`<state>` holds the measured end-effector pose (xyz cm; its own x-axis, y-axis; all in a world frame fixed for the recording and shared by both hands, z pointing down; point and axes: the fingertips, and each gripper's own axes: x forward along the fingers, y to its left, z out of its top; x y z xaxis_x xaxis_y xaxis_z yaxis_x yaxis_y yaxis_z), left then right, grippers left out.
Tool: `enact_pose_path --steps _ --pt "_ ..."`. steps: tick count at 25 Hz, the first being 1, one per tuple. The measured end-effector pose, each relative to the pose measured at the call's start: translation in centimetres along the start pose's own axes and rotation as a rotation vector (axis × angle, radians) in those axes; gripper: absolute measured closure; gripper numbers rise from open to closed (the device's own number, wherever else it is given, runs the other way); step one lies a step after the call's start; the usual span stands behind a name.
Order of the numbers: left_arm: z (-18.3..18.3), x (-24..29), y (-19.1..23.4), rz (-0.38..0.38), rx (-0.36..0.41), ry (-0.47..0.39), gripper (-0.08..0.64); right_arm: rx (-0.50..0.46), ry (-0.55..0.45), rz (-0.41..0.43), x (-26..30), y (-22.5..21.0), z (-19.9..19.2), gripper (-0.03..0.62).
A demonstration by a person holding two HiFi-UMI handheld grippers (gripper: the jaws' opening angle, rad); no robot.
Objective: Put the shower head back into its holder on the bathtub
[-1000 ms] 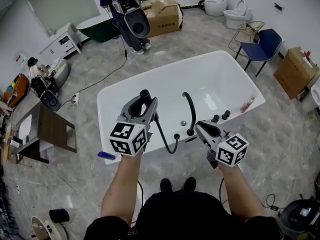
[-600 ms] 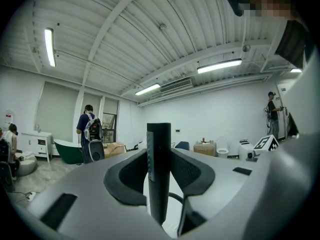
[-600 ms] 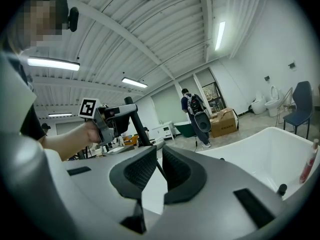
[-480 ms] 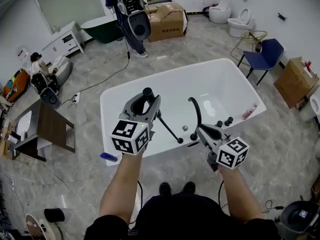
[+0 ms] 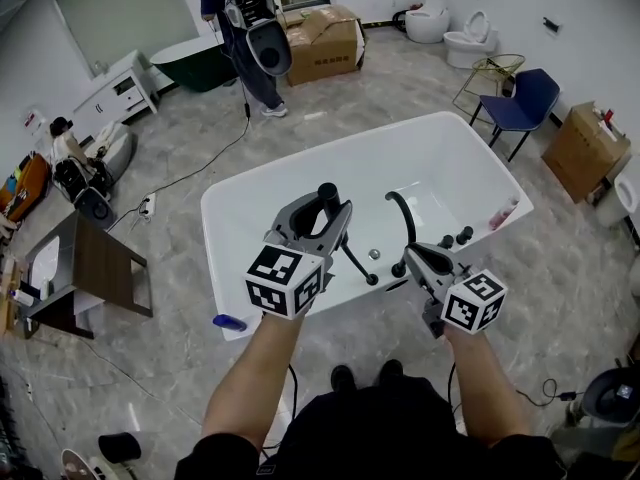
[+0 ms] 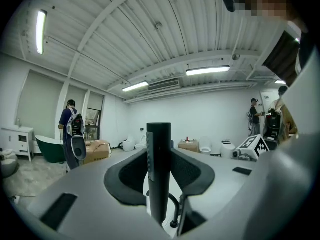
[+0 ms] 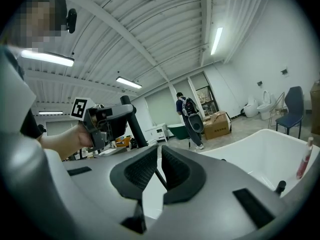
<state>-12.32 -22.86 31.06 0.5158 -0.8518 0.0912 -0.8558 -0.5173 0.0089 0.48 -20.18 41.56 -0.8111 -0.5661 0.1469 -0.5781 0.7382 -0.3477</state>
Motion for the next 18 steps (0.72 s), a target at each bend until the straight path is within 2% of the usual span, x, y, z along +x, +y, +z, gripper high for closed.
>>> enact_pose_path --steps 3,8,18 --pt "-0.9 0.4 -0.2 -0.026 0.023 0.025 0.414 -0.025 -0.004 -0.007 0.6 0.8 0.3 0.551" --pt "-2.0 1.9 -0.5 -0.056 0.007 0.047 0.414 -0.037 -0.014 -0.022 0.4 0.1 0.8 0.554" --pt "-0.8 7.4 -0.6 -0.067 0.007 0.04 0.413 -0.11 -0.003 0.021 1.4 -2.8 3.7 0.56"
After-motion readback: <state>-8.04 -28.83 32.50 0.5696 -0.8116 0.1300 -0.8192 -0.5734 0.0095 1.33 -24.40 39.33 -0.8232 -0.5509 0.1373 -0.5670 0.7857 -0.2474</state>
